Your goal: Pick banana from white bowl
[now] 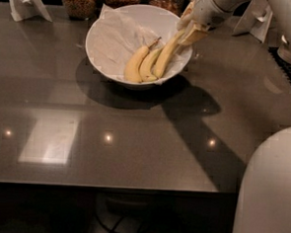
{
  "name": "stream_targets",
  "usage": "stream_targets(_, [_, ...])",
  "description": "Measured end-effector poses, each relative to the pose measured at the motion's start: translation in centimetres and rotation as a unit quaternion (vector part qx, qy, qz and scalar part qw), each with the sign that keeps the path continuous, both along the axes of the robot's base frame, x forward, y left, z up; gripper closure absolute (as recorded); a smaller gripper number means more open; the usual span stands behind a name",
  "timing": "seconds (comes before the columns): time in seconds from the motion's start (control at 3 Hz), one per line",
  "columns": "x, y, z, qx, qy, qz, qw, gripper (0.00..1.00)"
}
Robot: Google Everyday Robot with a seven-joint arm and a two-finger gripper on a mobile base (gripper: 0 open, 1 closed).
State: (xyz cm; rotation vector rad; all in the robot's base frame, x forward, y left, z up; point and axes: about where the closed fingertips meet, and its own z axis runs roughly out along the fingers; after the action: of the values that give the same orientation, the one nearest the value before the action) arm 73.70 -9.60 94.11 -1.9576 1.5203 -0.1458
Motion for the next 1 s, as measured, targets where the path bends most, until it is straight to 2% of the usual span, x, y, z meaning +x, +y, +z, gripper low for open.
stream_targets(0.67, [-2.4,-1.3,4.6,0.042,-0.030,-0.017,0.9985,1.00])
stream_targets(1.0, [-3.8,-2.2,6.4,0.061,-0.035,-0.029,0.9971,1.00])
